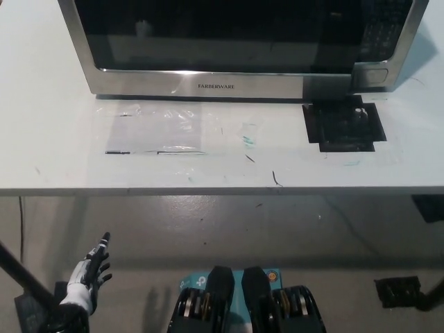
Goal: A microwave is kept infront of the robot with its door slightly ajar. The robot uses its right hand to push the door towards the left to open it.
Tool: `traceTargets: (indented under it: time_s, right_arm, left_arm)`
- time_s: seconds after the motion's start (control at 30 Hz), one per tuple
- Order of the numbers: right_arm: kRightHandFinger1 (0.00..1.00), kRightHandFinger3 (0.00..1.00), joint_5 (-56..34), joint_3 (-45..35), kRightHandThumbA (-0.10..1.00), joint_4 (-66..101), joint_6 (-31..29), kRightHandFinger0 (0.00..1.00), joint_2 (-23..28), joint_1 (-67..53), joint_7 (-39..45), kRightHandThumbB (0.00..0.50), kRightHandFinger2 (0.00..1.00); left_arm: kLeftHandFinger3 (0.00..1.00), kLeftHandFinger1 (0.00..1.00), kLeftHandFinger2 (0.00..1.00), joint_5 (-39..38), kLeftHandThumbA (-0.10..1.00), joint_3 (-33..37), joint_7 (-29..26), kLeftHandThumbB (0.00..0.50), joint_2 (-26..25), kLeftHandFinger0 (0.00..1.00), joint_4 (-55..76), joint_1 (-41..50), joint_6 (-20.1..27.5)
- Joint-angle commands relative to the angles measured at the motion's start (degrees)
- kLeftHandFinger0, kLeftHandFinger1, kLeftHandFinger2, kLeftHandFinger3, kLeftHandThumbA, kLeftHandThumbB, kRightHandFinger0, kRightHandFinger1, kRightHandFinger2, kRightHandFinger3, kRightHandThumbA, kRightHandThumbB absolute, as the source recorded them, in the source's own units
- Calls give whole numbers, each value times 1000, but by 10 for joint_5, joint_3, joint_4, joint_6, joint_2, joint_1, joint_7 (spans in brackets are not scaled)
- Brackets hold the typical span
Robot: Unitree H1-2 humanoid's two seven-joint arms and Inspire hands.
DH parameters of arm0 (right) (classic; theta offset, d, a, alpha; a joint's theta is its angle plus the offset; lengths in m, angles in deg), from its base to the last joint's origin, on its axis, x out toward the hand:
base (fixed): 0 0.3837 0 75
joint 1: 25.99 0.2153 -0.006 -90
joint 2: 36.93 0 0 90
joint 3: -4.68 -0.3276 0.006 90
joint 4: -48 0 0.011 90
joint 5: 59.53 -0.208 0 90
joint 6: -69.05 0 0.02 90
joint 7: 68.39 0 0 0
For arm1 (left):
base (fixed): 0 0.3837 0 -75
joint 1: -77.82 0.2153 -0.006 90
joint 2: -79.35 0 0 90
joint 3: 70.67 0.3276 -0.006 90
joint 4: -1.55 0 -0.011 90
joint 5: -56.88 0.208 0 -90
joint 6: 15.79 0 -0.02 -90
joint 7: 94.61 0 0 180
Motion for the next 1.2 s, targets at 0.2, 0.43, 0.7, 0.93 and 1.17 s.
traceTargets:
  time_s: [0.2, 0.43, 0.7, 0.93, 1.17]
  right_arm:
    - [529, 845, -18, -35, 386, 158, 84, 329, 7, 8, -53, 199, 664]
    - [592, 818, -37, -49, 406, 242, 116, 392, 29, 38, -59, 204, 681]
    - [578, 806, -34, -34, 427, 289, 145, 360, 70, 91, -48, 187, 657]
    - [563, 799, -20, 33, 432, 280, 155, 363, 86, 160, -30, 219, 615]
    - [601, 859, -6, 114, 401, 266, 154, 427, 65, 223, -22, 131, 665]
  left_arm:
    - [1000, 1000, 1000, -15, 773, -9, 5, 3, -15, 991, 14, -9, 15]
    - [1000, 1000, 1000, 2, 837, 0, -5, 13, -18, 1000, 24, -3, -2]
    - [1000, 1000, 1000, -21, 764, -20, -2, 16, -11, 849, 48, 5, -21]
    - [1000, 1000, 1000, -5, 849, -5, 0, 7, -18, 953, 39, 5, -15]
    - [1000, 1000, 1000, -2, 870, 0, 1, 12, -18, 968, 39, 9, -15]
